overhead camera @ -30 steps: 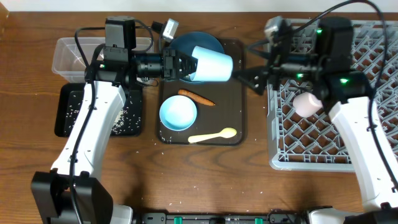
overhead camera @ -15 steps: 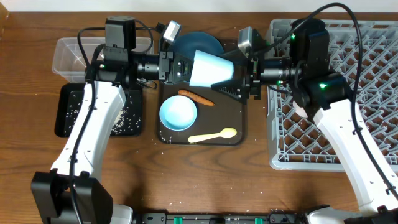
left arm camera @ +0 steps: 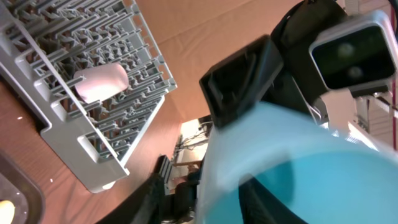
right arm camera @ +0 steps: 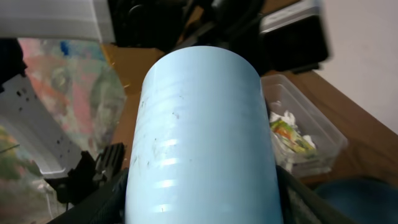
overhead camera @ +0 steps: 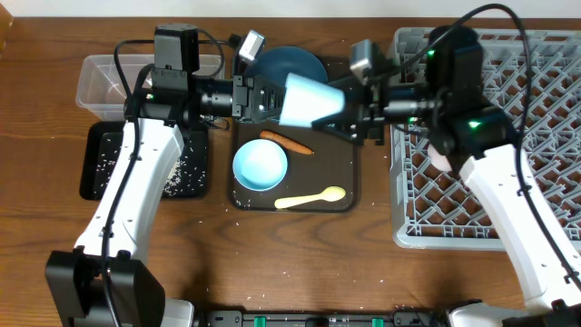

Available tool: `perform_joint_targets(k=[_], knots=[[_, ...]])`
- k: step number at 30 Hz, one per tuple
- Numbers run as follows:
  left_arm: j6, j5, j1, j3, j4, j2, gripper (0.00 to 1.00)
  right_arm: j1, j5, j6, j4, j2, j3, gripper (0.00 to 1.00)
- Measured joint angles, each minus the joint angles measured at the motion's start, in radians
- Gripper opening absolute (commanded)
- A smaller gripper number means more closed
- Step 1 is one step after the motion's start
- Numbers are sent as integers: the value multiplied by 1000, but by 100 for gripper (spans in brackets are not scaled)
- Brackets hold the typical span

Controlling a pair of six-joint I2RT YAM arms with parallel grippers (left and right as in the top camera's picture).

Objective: Sort waste into correct bins and load items into the dishwasher rack
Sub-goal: 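Pass the light-blue cup from the left gripper to the right gripper, then lower the light-blue cup into the rack and open the right gripper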

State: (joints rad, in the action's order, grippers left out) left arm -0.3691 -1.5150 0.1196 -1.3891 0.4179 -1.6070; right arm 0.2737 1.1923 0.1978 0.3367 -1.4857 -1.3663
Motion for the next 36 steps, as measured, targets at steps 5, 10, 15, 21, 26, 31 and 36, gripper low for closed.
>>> perform_joint_targets(k=[5,10,15,21,26,31,36], knots=[[-1,82,0,0,1,0,45,-171,-22,-74,69,10,0,37],[-1,241,0,0,3,0,46,-378,-161,-131,266,67,0,42],[0,443,0,0,58,0,46,-509,-471,-188,509,140,-2,39],[-1,730,0,0,174,0,46,-528,-780,-252,654,159,-2,39],[0,923,0,0,262,0,46,-510,-926,-303,741,159,-2,39],[3,1023,0,0,298,0,46,-467,-1007,-323,888,159,-2,40],[3,1060,0,0,311,0,46,-452,-1072,-328,1026,159,-2,41]])
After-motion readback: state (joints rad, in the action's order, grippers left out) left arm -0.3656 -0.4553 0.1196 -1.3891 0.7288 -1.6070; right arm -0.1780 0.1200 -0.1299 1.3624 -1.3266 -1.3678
